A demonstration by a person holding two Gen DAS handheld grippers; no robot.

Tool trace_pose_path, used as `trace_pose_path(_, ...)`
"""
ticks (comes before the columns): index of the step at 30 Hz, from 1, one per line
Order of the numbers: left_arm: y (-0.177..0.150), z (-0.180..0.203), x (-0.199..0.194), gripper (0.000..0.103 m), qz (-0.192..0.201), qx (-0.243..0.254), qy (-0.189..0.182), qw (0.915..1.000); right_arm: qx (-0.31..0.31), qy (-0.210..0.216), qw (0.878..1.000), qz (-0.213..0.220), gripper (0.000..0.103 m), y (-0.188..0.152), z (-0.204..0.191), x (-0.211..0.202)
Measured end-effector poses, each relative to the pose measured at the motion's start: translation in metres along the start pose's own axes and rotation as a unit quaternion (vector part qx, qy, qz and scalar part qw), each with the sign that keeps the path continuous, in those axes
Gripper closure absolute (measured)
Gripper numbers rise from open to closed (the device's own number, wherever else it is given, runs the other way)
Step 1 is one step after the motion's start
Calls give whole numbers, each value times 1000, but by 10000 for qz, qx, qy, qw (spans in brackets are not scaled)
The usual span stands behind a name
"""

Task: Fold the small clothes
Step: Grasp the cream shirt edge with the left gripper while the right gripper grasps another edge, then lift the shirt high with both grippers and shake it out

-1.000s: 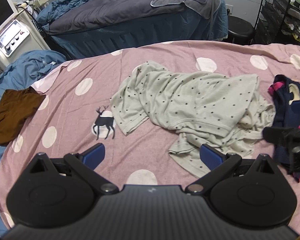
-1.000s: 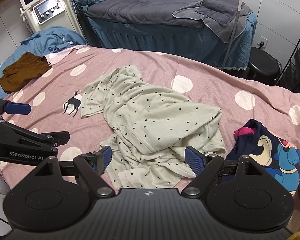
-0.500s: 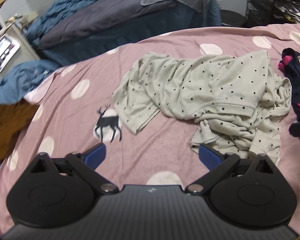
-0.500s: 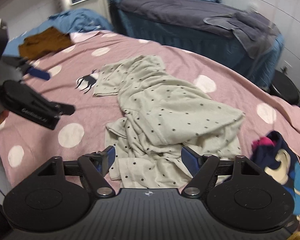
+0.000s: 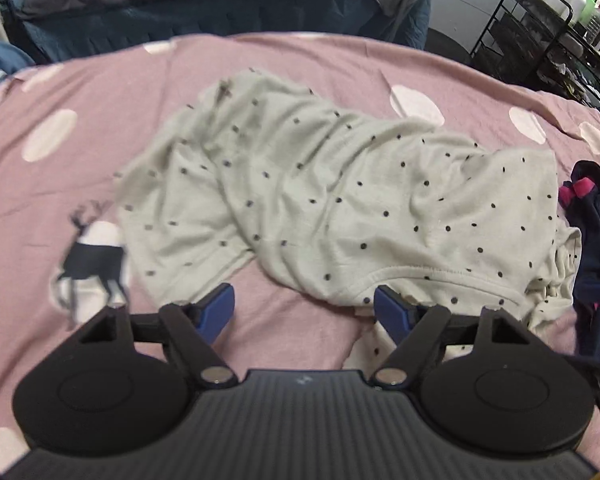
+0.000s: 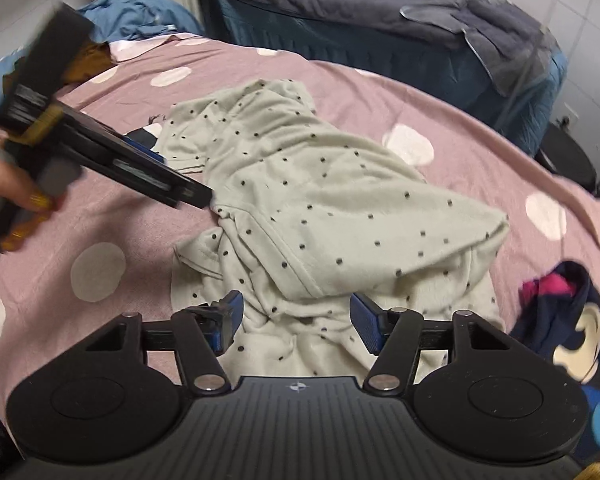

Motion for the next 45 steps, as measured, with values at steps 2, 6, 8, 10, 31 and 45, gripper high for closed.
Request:
trace_pose_path(2, 0, 0, 19, 33, -108, -171, -112, 9997, 60, -2, 10000, -55, 6, -6, 2, -2)
trace_pose_path(6, 9, 5, 32, 40, 81, -269, 40, 9996, 86, -67, 9998, -177, 6, -16, 6, -4)
trace_pose_path(8, 13, 15, 36, 79, 6, -261, -159, 9995, 152, -105, 9996, -200, 6, -19, 10, -3)
trace_pose_path(10, 15, 23, 40, 92, -92, -390, -537, 9978, 221, -115, 9994, -227, 6, -20, 14, -1)
trace_pose_path(31, 109, 23, -34, 96, 1125, -791, -1109, 9843, -728, -764, 9935, 428, 42, 26, -7, 61)
trace_pose_path(45, 137, 11, -32, 96, 1225, -816, -951, 9845, 1011, 12, 9929, 620, 84, 63, 74, 18)
Point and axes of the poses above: each gripper's, at about its wrist camera, not at the fingertips, and x roughly the way its jaws point, z to its right, y to its top, the point moved 7 cm from there along x, roughly the way its jaws point, and after that the axes turned 8 degrees about -y, right-handed, at the moved point
